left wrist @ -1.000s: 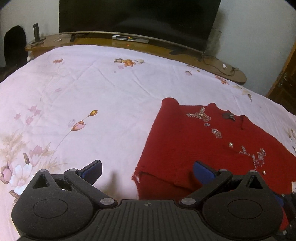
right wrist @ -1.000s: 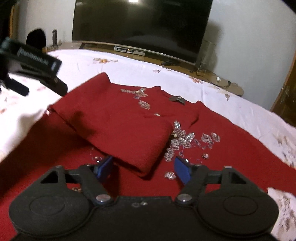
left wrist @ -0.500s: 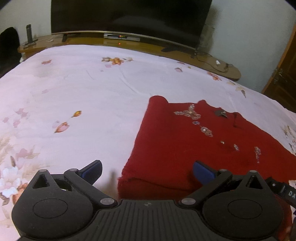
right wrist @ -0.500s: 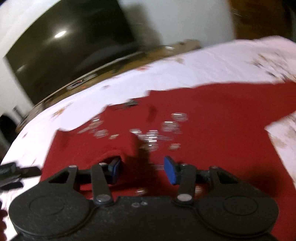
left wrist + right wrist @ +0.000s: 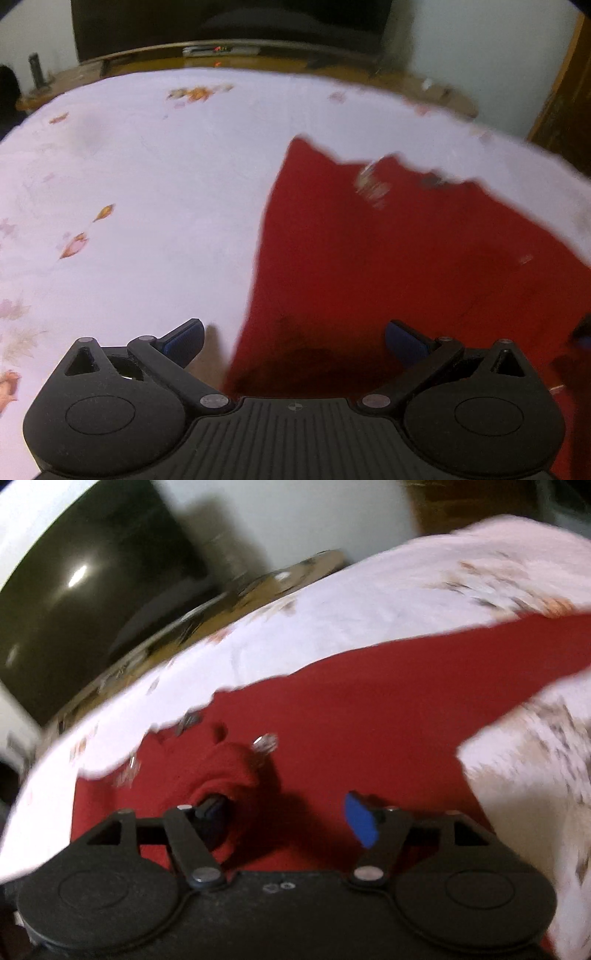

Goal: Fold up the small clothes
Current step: 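Move the right gripper to the other sleeve and grasp it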

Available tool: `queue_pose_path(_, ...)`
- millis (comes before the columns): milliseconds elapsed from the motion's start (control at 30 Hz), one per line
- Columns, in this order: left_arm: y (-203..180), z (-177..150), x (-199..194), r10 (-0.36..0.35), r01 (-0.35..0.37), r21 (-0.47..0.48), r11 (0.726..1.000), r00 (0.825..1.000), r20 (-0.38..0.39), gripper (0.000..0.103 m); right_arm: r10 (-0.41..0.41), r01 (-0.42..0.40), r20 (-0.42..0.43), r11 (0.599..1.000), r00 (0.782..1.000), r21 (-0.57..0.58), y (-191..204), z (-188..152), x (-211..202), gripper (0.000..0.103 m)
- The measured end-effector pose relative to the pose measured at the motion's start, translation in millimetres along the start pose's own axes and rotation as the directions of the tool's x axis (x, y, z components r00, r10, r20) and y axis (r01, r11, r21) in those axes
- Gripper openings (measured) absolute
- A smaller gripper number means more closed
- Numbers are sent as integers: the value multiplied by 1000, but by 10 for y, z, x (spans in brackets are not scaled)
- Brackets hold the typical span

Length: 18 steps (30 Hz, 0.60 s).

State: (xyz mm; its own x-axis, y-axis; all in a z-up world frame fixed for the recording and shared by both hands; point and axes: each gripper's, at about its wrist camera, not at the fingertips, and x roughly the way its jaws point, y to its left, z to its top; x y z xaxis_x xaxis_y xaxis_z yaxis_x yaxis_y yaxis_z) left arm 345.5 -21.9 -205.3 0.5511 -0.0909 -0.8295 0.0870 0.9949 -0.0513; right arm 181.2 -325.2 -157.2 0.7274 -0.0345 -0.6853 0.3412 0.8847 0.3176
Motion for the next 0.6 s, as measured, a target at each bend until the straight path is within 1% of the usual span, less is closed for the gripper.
queue_pose_path(33, 2, -26, 34, 26, -26, 9, 1000, 1000, -3, 103, -3, 3, 3, 999, 1000, -51, 66, -5, -4, 66)
queue_pose_path(67, 19, -53, 54, 34, -34, 6, 999, 999, 3, 103, 6, -5, 8, 996, 1000, -86, 115, -7, -17, 65)
queue_pose_path(100, 60, -74, 62, 22, -21, -14, 1000, 1000, 10, 103, 17, -16, 15, 995, 1000, -94, 141, 4, -35, 62)
queue_pose_path(133, 85, -82, 56, 15, -15, -27, 1000, 1000, 14, 103, 21, -18, 36, 996, 999, -83, 134, 27, -62, 61)
queue_pose_path(200, 80, -89, 55, 19, -19, -22, 1000, 1000, 20, 103, 34, -34, 78, 999, 996, -6, 27, 105, -103, 61)
queue_pose_path(267, 69, -96, 49, 25, -24, -14, 1000, 999, 24, 103, 27, -33, 72, 996, 997, 82, -116, 181, -74, 60)
queue_pose_path(367, 96, -88, 62, 20, -19, -19, 1000, 1000, 22, 103, -65, 60, 92, 996, 994, 59, -181, 238, -46, 59)
queue_pose_path(400, 96, -86, 66, 20, -20, -18, 1000, 1000, 21, 103, -79, 72, 96, 994, 992, 76, -239, 257, -48, 59)
queue_pose_path(467, 92, -90, 68, 23, -22, -19, 1000, 999, 22, 103, -80, 71, 72, 990, 994, 123, -357, 291, -19, 59)
queue_pose_path(533, 90, -86, 71, 23, -23, -21, 1000, 999, 22, 103, -67, 64, 41, 995, 997, 72, -327, 285, 16, 59)
queue_pose_path(567, 87, -85, 70, 24, -24, -21, 1000, 999, 22, 103, -66, 64, 44, 997, 997, 36, -285, 259, 5, 61)
queue_pose_path(600, 89, -85, 73, 23, -23, -20, 1000, 999, 22, 103, -56, 57, 52, 998, 997, -13, -218, 235, -3, 68)
